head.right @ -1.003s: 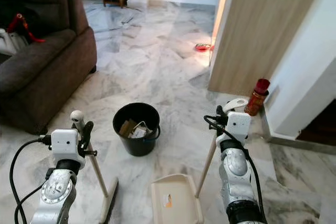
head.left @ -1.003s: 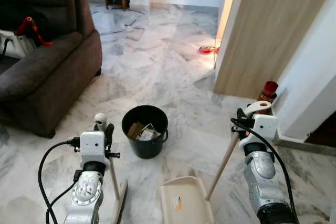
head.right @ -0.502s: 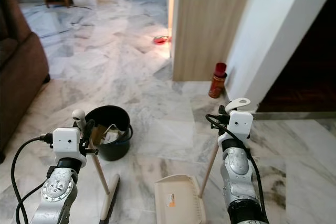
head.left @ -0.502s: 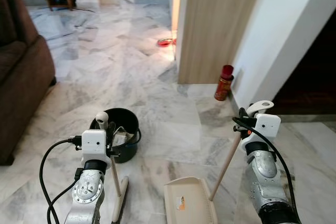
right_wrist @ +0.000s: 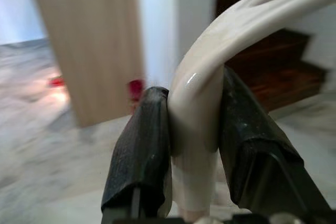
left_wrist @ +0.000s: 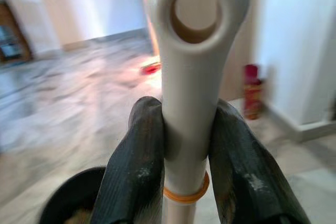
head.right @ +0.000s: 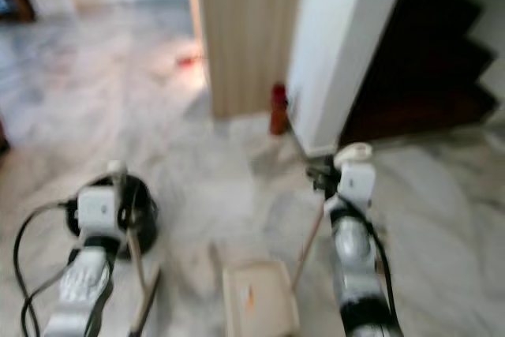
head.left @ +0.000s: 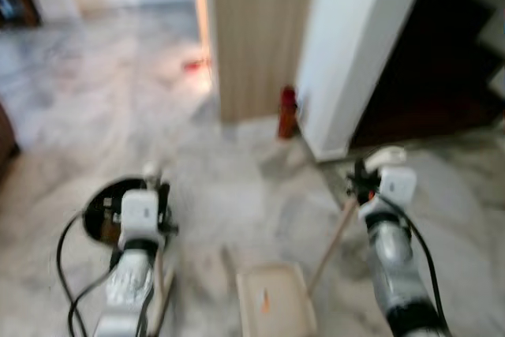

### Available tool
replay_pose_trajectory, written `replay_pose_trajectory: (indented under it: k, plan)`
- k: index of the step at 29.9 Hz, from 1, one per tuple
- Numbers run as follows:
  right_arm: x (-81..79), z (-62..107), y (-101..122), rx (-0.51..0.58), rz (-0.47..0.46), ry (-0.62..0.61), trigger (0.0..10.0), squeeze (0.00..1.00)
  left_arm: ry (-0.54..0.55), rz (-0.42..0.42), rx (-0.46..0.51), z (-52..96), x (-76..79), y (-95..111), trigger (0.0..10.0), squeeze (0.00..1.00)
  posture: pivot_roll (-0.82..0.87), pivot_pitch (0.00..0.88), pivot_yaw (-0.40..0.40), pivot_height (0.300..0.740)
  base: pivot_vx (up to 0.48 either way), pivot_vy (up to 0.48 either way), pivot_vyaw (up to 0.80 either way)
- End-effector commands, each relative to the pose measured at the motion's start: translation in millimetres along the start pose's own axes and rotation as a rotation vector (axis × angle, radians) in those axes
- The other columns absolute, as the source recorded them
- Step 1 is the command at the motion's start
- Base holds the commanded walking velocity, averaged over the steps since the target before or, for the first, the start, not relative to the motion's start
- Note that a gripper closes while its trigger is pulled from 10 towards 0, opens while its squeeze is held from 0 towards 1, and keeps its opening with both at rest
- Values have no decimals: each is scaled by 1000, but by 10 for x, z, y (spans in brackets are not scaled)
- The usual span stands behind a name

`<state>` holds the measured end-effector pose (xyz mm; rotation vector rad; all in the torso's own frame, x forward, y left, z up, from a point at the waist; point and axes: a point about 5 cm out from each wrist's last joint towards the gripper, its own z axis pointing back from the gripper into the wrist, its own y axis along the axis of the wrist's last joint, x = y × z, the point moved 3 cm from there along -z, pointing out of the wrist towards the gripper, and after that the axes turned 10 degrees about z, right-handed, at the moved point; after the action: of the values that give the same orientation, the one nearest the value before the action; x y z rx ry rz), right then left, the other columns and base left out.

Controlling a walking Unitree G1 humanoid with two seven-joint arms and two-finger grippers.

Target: Sweep floor

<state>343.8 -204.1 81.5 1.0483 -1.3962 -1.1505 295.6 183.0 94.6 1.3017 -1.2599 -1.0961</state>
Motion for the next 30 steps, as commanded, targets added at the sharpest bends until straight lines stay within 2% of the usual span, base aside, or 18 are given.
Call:
replay_pose_trajectory:
  k: [1,4,16,26,30]
  plan:
    - [-6,-18,60,26,3,0,10000,0,-8,-29,29,-24,-10,68,10000,0,-17,0,-13,740,0,-469,-800]
    - [-6,-20,59,26,2,-2,10000,0,-10,-18,31,-43,0,78,10000,0,-17,0,-13,740,0,-401,-800]
    - [21,-66,106,39,-5,-19,10000,0,-2,-16,36,-99,-40,96,10000,0,-14,0,-8,740,0,0,-800]
    - [66,-150,150,45,-10,-52,10000,0,-16,-14,46,-281,-22,127,10000,0,-27,0,14,740,0,0,-800]
    - [108,-177,163,45,-17,-84,10000,0,-7,-16,52,-359,-70,142,10000,0,-35,0,30,740,0,0,-800]
